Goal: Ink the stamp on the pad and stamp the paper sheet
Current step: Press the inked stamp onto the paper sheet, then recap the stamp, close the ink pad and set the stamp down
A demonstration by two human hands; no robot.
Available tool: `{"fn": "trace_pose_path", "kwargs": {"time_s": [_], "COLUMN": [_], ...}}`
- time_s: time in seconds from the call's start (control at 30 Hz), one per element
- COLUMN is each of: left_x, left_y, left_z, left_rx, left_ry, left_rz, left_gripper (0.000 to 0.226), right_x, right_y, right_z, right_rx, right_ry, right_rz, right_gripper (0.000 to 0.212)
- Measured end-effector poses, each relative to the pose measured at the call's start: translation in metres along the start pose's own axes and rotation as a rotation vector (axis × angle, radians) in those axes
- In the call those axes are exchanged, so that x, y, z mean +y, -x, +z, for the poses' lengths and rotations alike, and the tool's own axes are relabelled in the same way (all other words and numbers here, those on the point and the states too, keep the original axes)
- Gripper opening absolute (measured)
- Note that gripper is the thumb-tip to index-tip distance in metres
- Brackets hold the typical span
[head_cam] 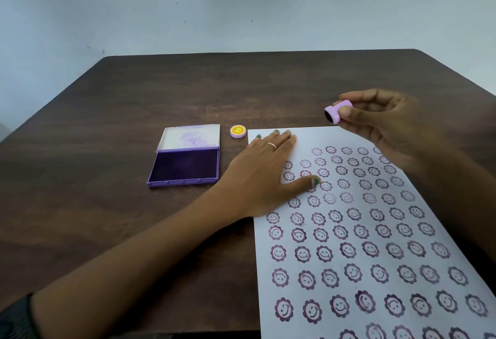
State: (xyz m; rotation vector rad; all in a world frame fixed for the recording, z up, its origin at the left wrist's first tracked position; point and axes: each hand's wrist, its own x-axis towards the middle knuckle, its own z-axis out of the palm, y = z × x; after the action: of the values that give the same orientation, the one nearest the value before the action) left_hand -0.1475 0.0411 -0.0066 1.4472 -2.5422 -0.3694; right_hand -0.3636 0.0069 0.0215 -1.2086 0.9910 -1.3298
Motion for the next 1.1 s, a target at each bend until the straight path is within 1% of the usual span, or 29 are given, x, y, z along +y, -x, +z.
{"fn": "trace_pose_path", "kwargs": {"time_s": [0.13,0.2,0.33,0.43,0.5,0.6,0.7,0.83,0.97,1.03,1.1], "left_x": [0.0,0.0,-0.006,-0.021,-0.033,-0.046,-0.052,-0.054,-0.055,-0.056,-0.054], "left_y": [0.001,0.0,-0.002,-0.004,-0.004,-0.005,-0.007,-0.008,-0.008,-0.007,-0.007], "left_z": [0.0,-0.002,-0.014,-0.025,-0.029,-0.031,-0.031,-0.033,-0.036,-0.037,-0.035], "left_rx": [0.018,0.059,0.287,0.382,0.377,0.326,0.278,0.298,0.332,0.371,0.444], "left_ry": [0.009,0.018,-0.054,-0.158,-0.223,-0.274,-0.283,-0.287,-0.29,-0.292,-0.265], "left_rz": [0.001,0.005,0.061,0.006,-0.073,-0.206,-0.285,-0.273,-0.254,-0.242,-0.213], "left_gripper": [0.083,0.08,0.063,0.055,0.056,0.057,0.051,0.036,0.03,0.027,0.023], "right_x": [0.001,0.001,0.002,0.002,0.003,0.004,0.003,0.003,0.003,0.003,0.002], "right_y": [0.0,0.0,0.0,0.0,0.0,0.0,0.0,0.0,0.0,0.001,0.001], "right_z": [0.001,0.002,0.003,0.002,0.002,0.002,0.002,0.003,0.003,0.003,0.003], "right_rx": [0.02,0.019,0.005,-0.006,-0.014,-0.027,-0.029,-0.038,-0.038,-0.038,-0.034], "right_ry": [-0.033,-0.046,-0.062,-0.064,-0.061,-0.055,-0.047,-0.039,-0.021,-0.022,-0.02], "right_rz": [0.033,0.04,0.049,0.051,0.05,0.044,0.038,0.033,0.035,0.035,0.034], "right_gripper": [0.03,0.029,0.03,0.029,0.03,0.03,0.029,0.033,0.036,0.036,0.035]}}
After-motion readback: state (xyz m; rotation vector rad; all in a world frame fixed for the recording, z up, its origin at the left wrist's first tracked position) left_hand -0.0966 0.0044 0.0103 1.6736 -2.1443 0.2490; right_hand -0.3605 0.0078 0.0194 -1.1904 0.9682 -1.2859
